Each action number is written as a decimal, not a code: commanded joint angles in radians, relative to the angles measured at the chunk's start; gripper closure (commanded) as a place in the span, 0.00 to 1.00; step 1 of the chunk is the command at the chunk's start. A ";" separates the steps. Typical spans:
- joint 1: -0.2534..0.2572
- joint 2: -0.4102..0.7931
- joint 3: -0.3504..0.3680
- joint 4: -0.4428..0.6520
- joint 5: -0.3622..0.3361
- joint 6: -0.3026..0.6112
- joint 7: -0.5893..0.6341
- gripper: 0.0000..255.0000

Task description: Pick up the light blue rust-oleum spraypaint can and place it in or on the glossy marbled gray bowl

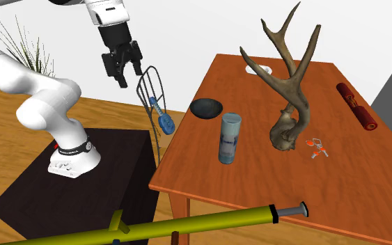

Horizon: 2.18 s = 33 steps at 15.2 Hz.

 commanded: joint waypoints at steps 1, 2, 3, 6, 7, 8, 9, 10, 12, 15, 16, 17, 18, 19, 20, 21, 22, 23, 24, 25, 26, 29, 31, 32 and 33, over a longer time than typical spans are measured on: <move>0.000 0.000 0.000 0.000 0.000 0.000 0.000 0.00; 0.001 0.044 -0.003 0.019 0.001 0.019 -0.001 0.00; 0.002 0.087 -0.006 0.040 0.001 0.036 -0.002 0.00; 0.006 0.219 -0.014 0.109 0.006 0.081 -0.007 0.00; 0.007 0.262 -0.017 0.135 0.007 0.093 -0.009 0.00; 0.008 0.306 -0.019 0.162 0.010 0.104 -0.011 0.00; 0.009 0.349 -0.022 0.190 0.012 0.113 -0.013 0.00; 0.011 0.392 -0.025 0.220 0.015 0.121 -0.015 0.00; 0.013 0.479 -0.030 0.283 0.021 0.133 -0.020 0.00; 0.014 0.609 -0.036 0.387 0.032 0.142 -0.030 0.00; 0.014 0.652 -0.038 0.424 0.037 0.142 -0.033 0.00; 0.014 0.696 -0.040 0.463 0.041 0.140 -0.036 0.00; 0.014 0.739 -0.041 0.504 0.046 0.138 -0.039 0.00; 0.013 0.783 -0.042 0.546 0.051 0.133 -0.043 0.00; 0.012 0.828 -0.044 0.591 0.056 0.128 -0.046 0.00; 0.011 0.873 -0.044 0.637 0.061 0.121 -0.049 0.00; 0.009 0.918 -0.045 0.685 0.066 0.112 -0.052 0.00; 0.008 0.964 -0.046 0.735 0.071 0.102 -0.055 0.00; 0.006 1.011 -0.046 0.788 0.076 0.090 -0.058 0.00; 0.003 1.060 -0.046 0.845 0.082 0.076 -0.061 0.00; 0.000 1.109 -0.046 0.904 0.087 0.060 -0.063 0.00; -0.006 1.205 -0.045 1.012 0.096 0.037 -0.066 0.00; -0.006 1.205 -0.044 0.984 0.096 0.064 -0.067 0.00; -0.006 1.205 -0.044 0.970 0.096 0.078 -0.067 0.00; -0.005 1.205 -0.044 0.957 0.096 0.091 -0.067 0.00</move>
